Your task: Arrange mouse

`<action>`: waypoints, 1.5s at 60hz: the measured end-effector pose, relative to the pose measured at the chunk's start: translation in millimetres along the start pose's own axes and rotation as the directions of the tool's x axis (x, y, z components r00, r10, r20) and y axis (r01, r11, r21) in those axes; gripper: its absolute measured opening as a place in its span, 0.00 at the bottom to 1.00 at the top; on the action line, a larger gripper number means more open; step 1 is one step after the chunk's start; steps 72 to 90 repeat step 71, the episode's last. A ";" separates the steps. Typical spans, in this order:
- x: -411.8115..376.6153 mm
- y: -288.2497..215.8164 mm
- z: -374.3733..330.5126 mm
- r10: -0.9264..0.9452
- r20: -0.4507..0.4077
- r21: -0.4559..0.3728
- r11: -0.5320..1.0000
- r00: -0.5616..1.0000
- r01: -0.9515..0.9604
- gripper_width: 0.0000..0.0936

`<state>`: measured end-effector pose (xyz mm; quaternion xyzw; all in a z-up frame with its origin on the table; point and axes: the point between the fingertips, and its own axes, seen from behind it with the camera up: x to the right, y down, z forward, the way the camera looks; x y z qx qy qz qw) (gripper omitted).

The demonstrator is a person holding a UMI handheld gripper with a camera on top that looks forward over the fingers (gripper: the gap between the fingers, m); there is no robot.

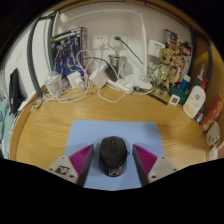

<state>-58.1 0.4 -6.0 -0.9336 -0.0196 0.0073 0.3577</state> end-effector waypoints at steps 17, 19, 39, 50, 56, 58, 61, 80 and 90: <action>-4.3 -21.2 -95.6 -0.043 0.010 0.001 0.999 0.999 0.043 0.92; -3.9 -30.2 -112.6 -0.035 0.003 0.012 0.999 0.999 0.035 0.92; -14.6 -122.0 -256.2 0.041 0.045 0.207 0.977 0.998 -0.049 0.92; -25.9 -136.2 -291.4 0.019 0.059 0.251 0.967 0.998 -0.033 0.92; -26.0 -135.0 -301.5 0.004 0.056 0.256 0.966 0.998 -0.019 0.93; -24.5 -133.3 -303.4 0.001 0.051 0.253 0.967 0.999 -0.014 0.93; -21.6 -131.1 -305.7 -0.006 0.041 0.247 0.969 0.999 -0.004 0.92; -14.1 -125.0 -308.3 -0.009 0.023 0.233 0.973 1.000 0.004 0.92; -14.1 -125.0 -308.3 -0.009 0.023 0.233 0.973 1.000 0.004 0.92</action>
